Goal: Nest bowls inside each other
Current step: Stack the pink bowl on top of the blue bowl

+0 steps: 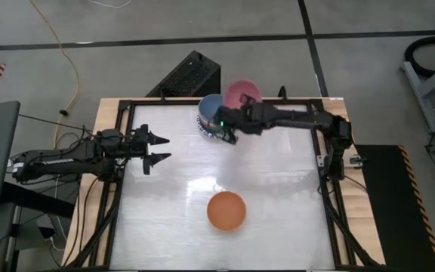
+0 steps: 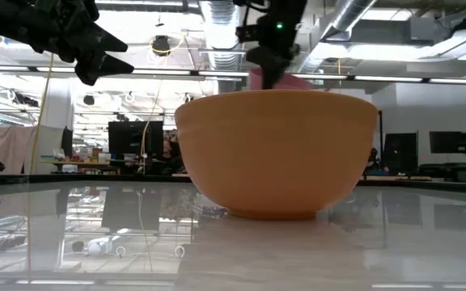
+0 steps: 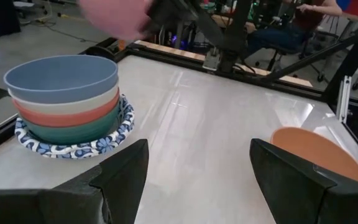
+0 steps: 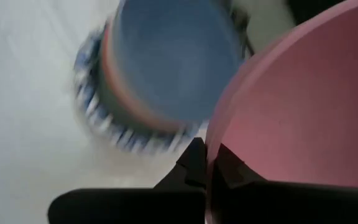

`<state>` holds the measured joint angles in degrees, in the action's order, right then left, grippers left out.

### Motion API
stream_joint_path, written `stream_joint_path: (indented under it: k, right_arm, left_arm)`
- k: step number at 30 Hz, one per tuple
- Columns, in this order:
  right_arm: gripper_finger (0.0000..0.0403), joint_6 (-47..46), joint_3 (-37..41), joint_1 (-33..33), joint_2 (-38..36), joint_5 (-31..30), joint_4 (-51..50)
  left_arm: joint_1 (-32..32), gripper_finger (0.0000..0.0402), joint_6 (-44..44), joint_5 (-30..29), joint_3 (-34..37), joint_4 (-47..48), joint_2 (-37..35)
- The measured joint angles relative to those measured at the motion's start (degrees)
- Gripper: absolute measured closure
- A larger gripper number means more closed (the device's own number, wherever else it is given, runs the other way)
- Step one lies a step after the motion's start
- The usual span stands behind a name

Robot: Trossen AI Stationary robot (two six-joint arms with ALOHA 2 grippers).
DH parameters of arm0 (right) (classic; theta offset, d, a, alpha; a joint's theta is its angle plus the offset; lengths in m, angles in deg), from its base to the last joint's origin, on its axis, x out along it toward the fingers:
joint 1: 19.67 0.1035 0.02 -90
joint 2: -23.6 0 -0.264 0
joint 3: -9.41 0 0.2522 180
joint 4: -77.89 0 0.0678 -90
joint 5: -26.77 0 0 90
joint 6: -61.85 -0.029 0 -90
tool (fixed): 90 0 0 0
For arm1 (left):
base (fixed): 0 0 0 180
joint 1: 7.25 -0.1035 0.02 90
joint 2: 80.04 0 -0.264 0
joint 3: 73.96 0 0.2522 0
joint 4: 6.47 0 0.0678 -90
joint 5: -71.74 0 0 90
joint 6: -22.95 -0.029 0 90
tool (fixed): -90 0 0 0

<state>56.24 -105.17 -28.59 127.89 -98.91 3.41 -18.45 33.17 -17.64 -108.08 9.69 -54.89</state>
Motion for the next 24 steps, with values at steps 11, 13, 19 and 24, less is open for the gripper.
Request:
stream_joint_path:
  k: [11, 13, 19, 24]
  right_arm:
    - [0.0395, 26.0, -1.3, -10.4, 0.0, 21.1, 18.8]
    - [0.0395, 28.0, -1.3, -11.6, 0.0, 23.5, 19.1]
    - [0.0395, 35.0, -1.3, -13.9, 0.0, 31.4, 19.0]
    - [0.0396, 37.1, -0.5, -14.1, 0.0, 35.1, 19.6]
  left_arm:
    - [0.0, 0.0131, 0.8, 0.0, 0.0, 0.0, 0.0]
    - [0.0, 0.0131, 1.0, 0.0, 0.0, 0.0, 0.0]
    - [0.0, 0.0131, 1.2, -1.7, 0.0, 0.0, 0.0]
    - [0.0, 0.0131, 1.3, -3.0, 0.0, -0.1, 0.0]
